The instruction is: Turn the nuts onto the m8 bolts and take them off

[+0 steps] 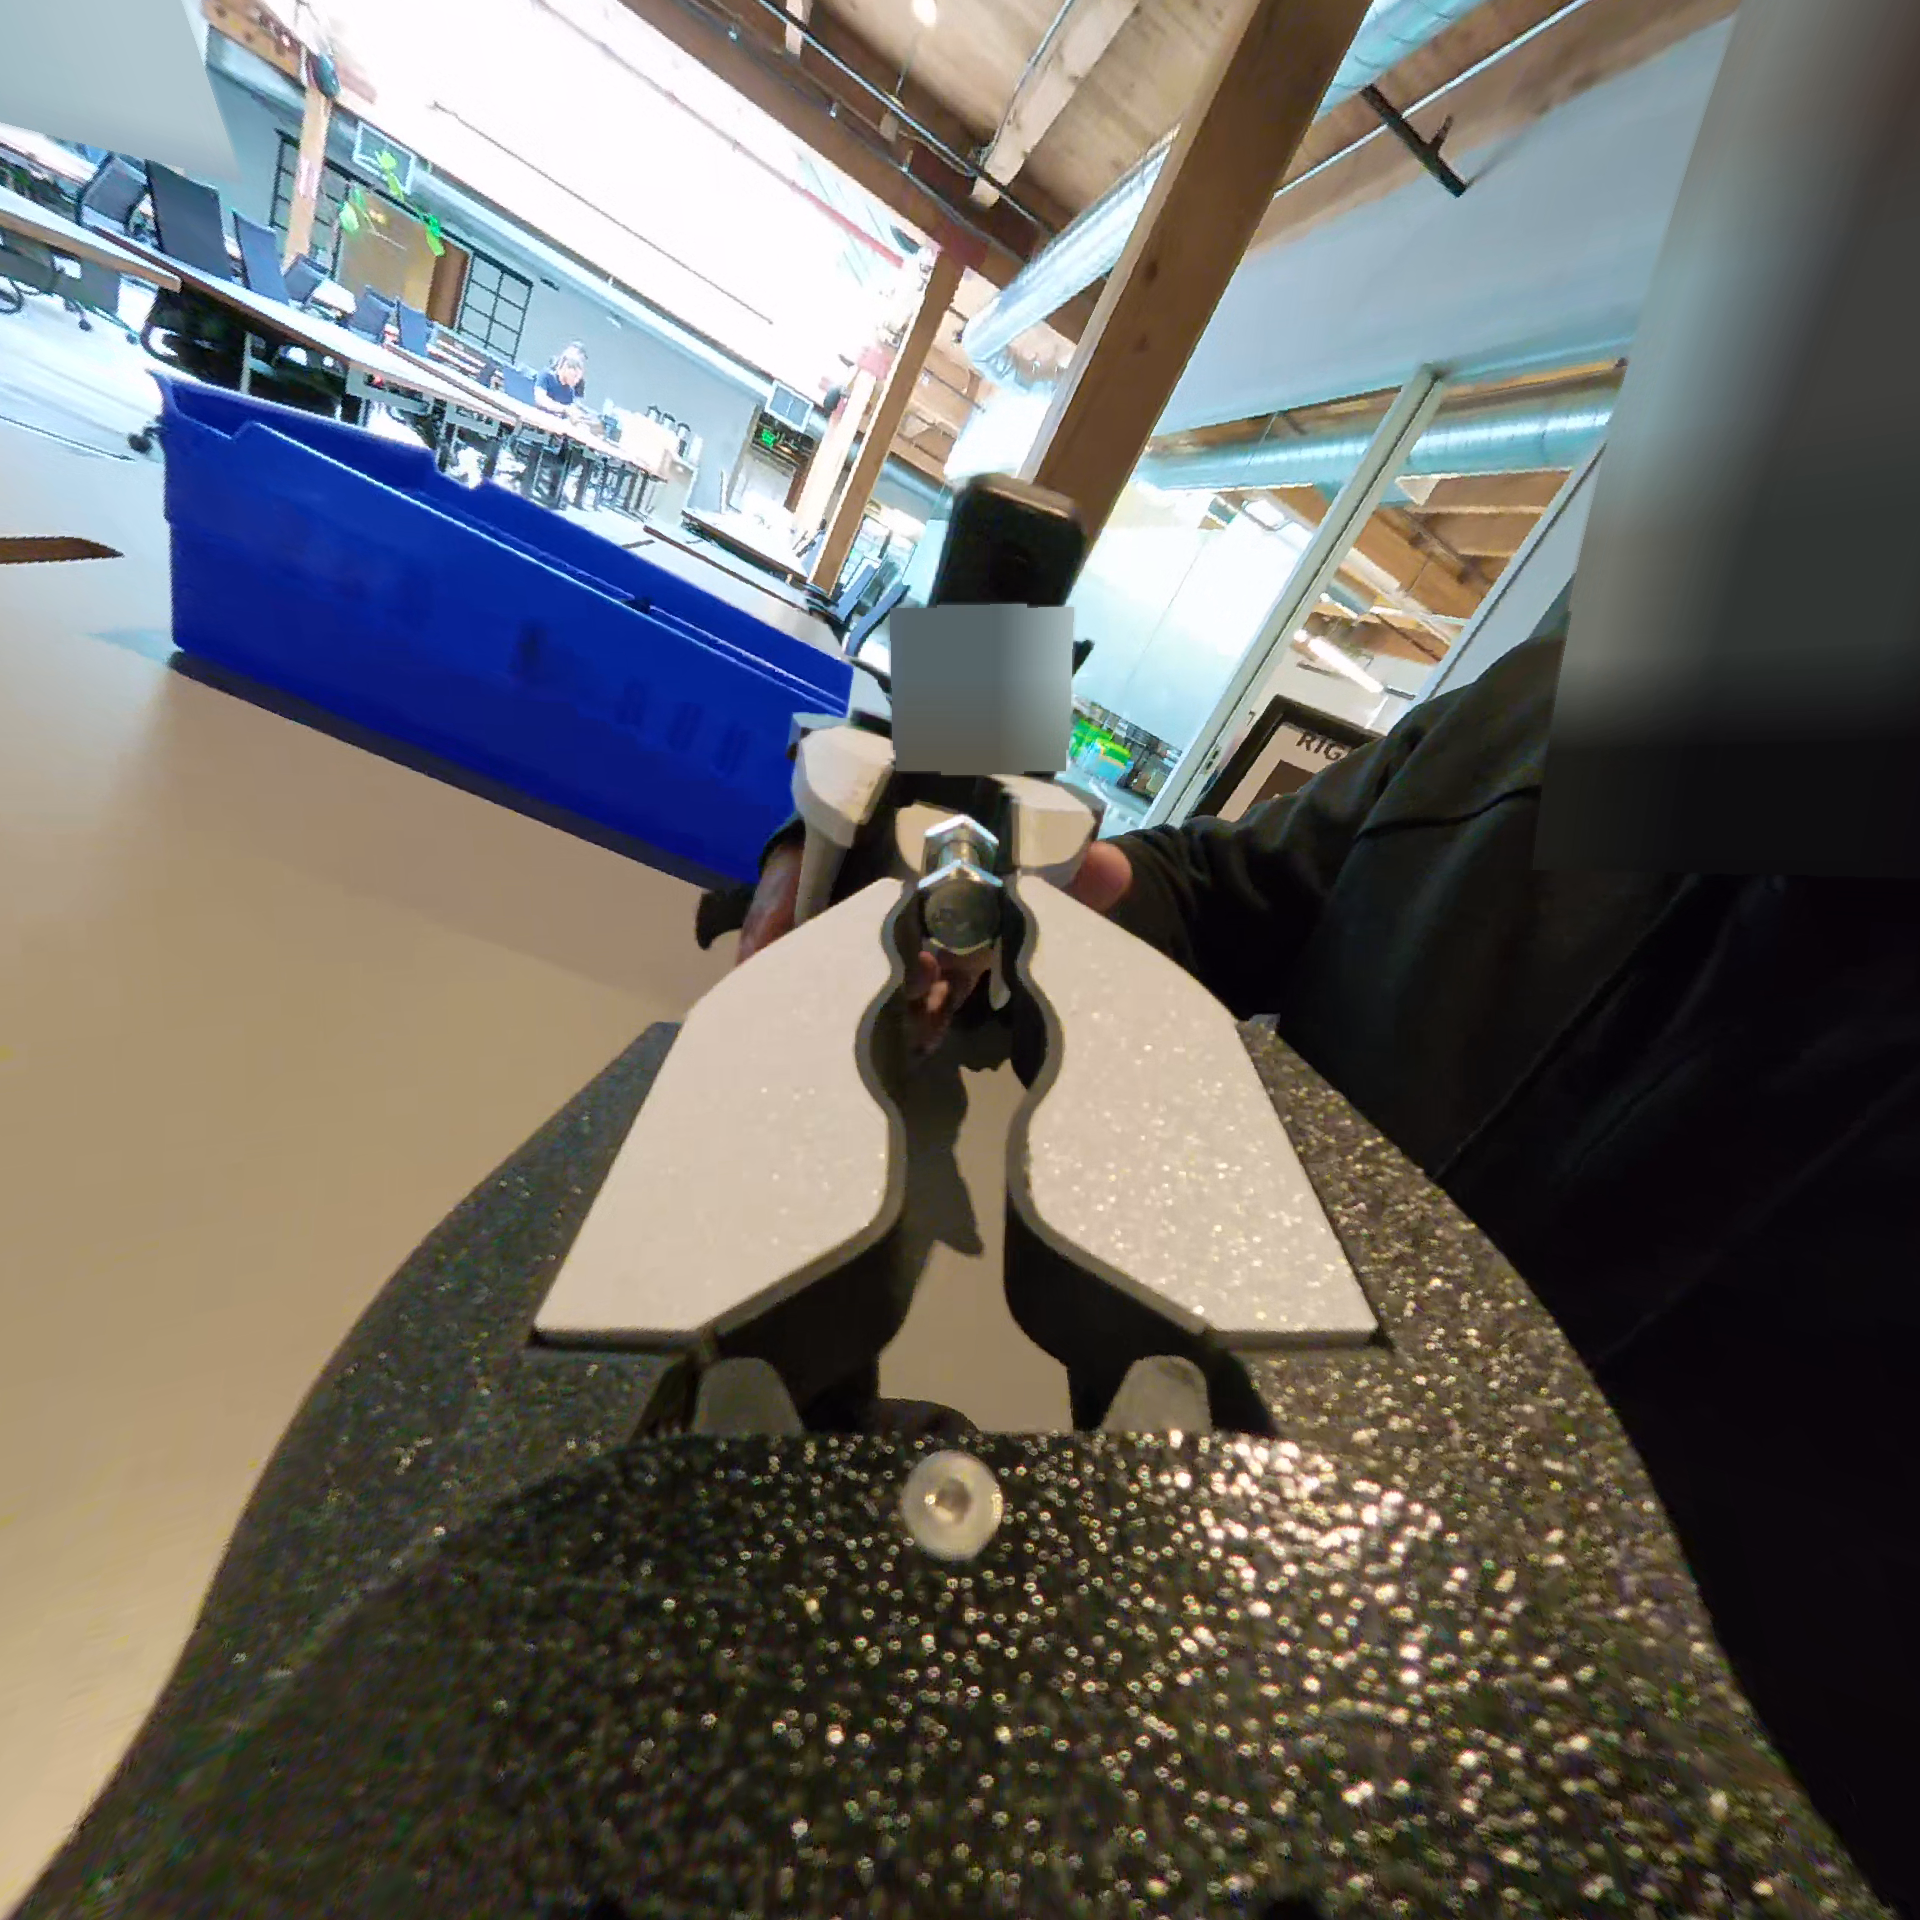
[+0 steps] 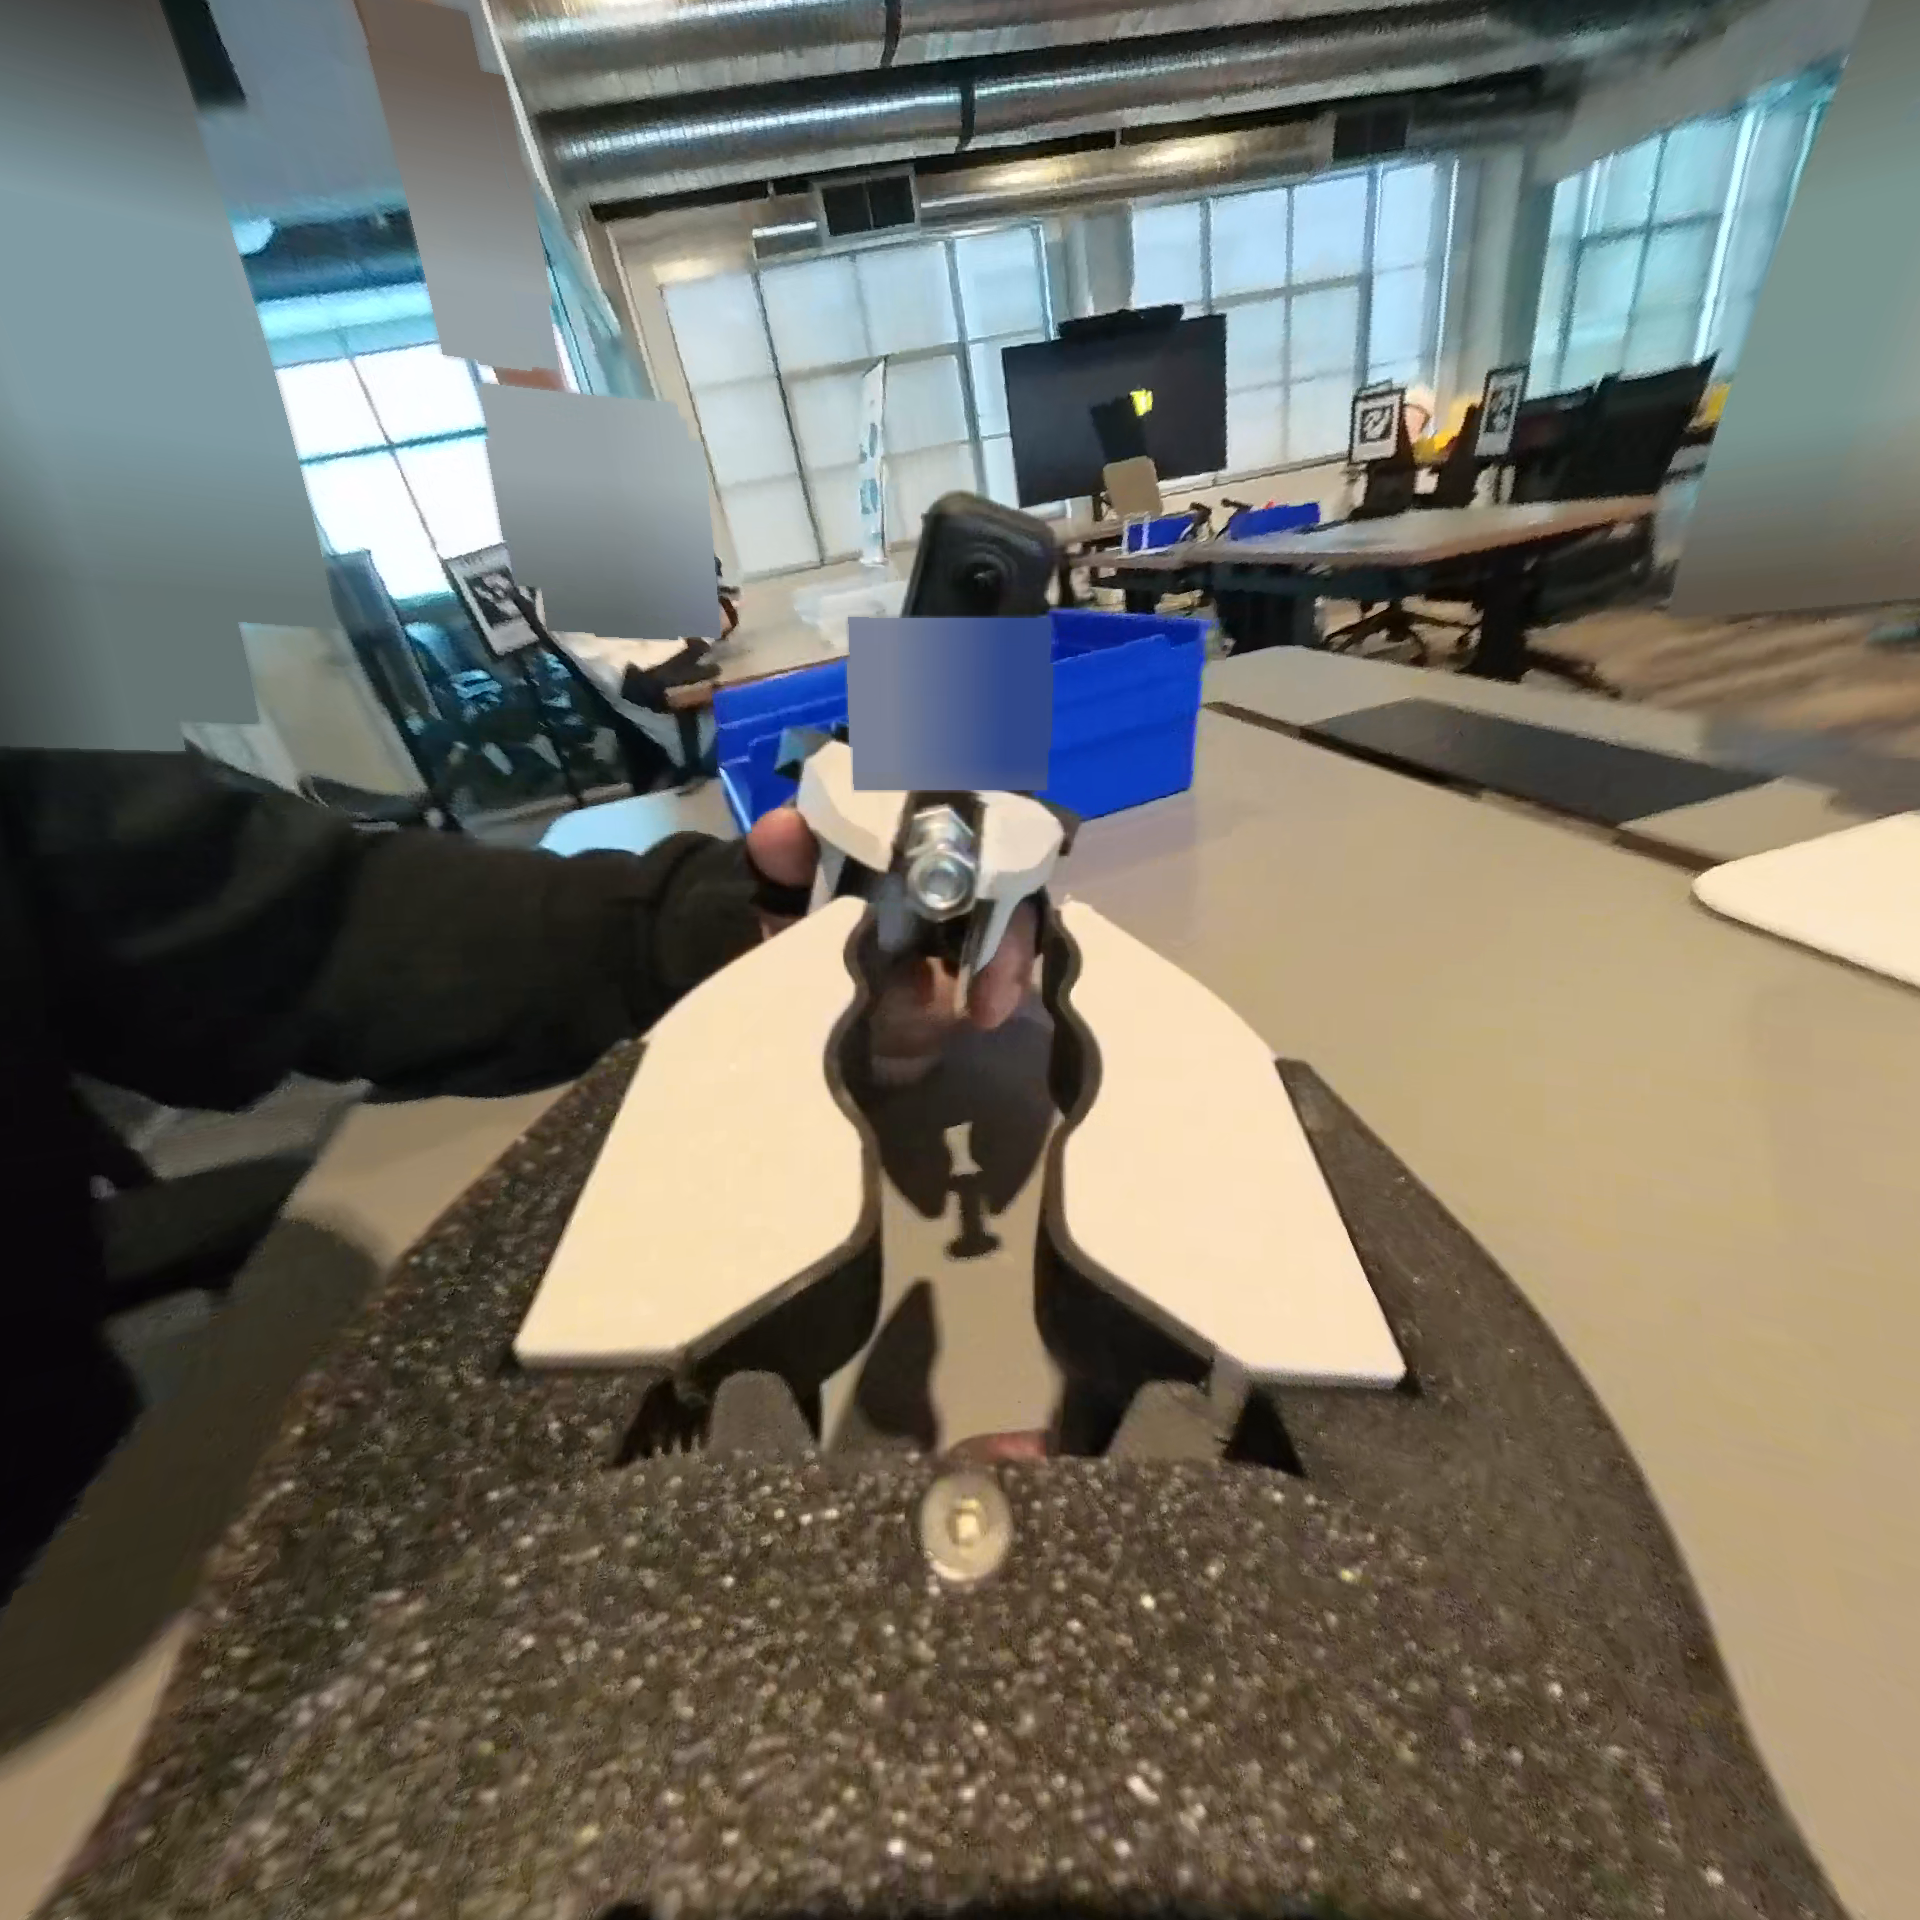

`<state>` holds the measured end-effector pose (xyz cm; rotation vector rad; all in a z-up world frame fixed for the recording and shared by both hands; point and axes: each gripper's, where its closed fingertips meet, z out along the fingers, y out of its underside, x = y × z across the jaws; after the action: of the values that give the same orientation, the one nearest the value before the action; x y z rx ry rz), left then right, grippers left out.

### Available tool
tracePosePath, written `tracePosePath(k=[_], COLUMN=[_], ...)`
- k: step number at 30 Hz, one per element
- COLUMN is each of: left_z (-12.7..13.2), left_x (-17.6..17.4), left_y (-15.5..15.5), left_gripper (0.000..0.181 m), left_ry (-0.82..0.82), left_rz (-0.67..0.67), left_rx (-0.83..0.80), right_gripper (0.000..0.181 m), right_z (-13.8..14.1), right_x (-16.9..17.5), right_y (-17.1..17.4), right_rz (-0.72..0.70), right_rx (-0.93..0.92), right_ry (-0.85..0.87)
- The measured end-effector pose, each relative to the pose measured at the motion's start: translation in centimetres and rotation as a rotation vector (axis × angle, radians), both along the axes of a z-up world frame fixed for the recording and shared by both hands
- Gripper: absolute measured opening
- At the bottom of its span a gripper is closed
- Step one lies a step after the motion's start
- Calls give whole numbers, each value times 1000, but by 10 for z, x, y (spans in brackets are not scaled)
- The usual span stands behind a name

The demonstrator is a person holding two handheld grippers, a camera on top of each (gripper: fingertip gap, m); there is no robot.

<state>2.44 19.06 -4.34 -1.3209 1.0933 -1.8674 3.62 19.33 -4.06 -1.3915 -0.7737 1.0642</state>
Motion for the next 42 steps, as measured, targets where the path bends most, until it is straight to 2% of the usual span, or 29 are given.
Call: tracePosePath(k=[7,10,13,17,19,21,23,27,29,34,42], left_z=[-7,-13,-14,-15,-17,-16,-14,-3,1,1,-9], left_x=[5,7,9,11,12,12,11,7,7,7,12], left_y=[-5,-9,-10,-14,-12,-8,-1,1,0,-1,-7], left_gripper=[14,14,14,14,14,14,14,14,14,14,14], left_ry=[53,95,127,162,165,150,128,64,46,43,97], left_rz=[3,-14,-44,-116,-104,-58,16,106,131,139,119], left_rx=[66,79,-5,-184,-186,-119,-4,202,262,300,353], right_gripper=[28,11,11,11,11,19,33,39,37,32,22], right_z=[-4,-4,-5,-9,-10,-6,-3,-9,-8,-7,-4], right_x=[-5,-5,-4,-4,-2,0,1,-1,0,2,0], right_y=[-4,-7,-8,-15,-14,-10,-6,-1,0,0,-5], right_rz=[70,60,13,-110,-156,-173,-144,-32,3,25,55], right_rx=[-132,-79,111,636,751,674,497,120,4,-75,-82], right_ry=[39,13,-87,-326,-395,-336,-230,-65,8,53,75])
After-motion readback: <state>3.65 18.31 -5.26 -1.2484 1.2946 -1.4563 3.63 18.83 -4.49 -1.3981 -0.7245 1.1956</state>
